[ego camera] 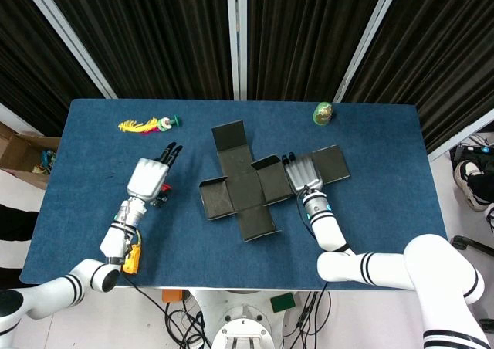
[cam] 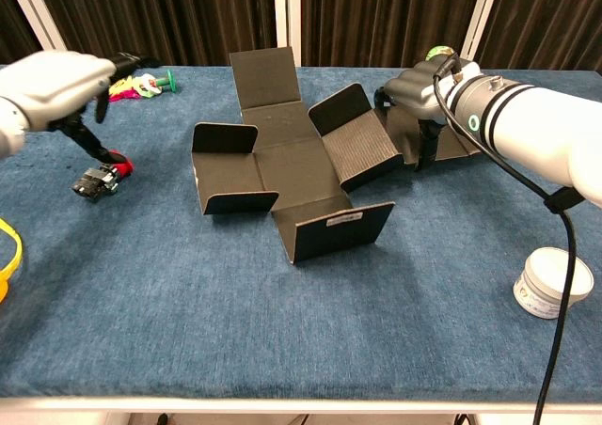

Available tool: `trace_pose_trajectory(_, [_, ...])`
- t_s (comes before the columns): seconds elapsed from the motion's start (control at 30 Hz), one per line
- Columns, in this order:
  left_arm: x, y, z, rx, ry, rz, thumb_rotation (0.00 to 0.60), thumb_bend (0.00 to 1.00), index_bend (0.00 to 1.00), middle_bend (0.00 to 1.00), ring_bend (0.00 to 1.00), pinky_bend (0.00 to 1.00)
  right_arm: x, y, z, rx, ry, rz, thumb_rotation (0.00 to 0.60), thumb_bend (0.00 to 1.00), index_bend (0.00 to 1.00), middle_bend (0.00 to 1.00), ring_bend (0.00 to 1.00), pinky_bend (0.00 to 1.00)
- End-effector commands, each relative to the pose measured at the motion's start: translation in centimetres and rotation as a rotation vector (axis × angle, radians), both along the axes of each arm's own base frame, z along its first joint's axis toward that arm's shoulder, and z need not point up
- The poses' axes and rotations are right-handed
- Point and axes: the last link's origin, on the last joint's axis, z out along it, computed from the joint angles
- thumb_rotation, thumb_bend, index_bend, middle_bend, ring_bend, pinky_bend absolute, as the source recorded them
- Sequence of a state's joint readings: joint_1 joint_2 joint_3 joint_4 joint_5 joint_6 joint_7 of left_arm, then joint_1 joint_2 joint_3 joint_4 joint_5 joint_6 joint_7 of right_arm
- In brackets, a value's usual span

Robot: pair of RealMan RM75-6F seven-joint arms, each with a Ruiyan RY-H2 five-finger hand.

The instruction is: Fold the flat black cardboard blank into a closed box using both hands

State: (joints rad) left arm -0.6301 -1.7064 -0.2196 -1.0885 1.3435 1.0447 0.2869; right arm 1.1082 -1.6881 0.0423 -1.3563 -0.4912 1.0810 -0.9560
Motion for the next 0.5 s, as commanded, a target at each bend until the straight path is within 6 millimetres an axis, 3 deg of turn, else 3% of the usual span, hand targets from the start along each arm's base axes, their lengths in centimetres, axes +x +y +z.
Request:
trace_pose_trajectory(0.03, [0.6, 0.1, -1.0, -0.022, -0.01, 0.001, 0.6, 0.01, 0.03, 0.05, 0.55, 0.88, 0.1, -0.1, -0.1, -0.001, 0.006, 0.006, 0.6, 0.31, 0.52, 0.45, 0.86, 0.92])
trace_pose_trajectory(0.5, [2.3, 0.3, -4.1, -0.073, -0.047, -0.016, 0.6, 0.01, 0.02, 0.05, 0.55, 0.88, 0.6, -0.1, -0.3, -0.006, 0.0, 0.029, 0.6, 0.31, 0.52, 0.45, 0.87, 0.92])
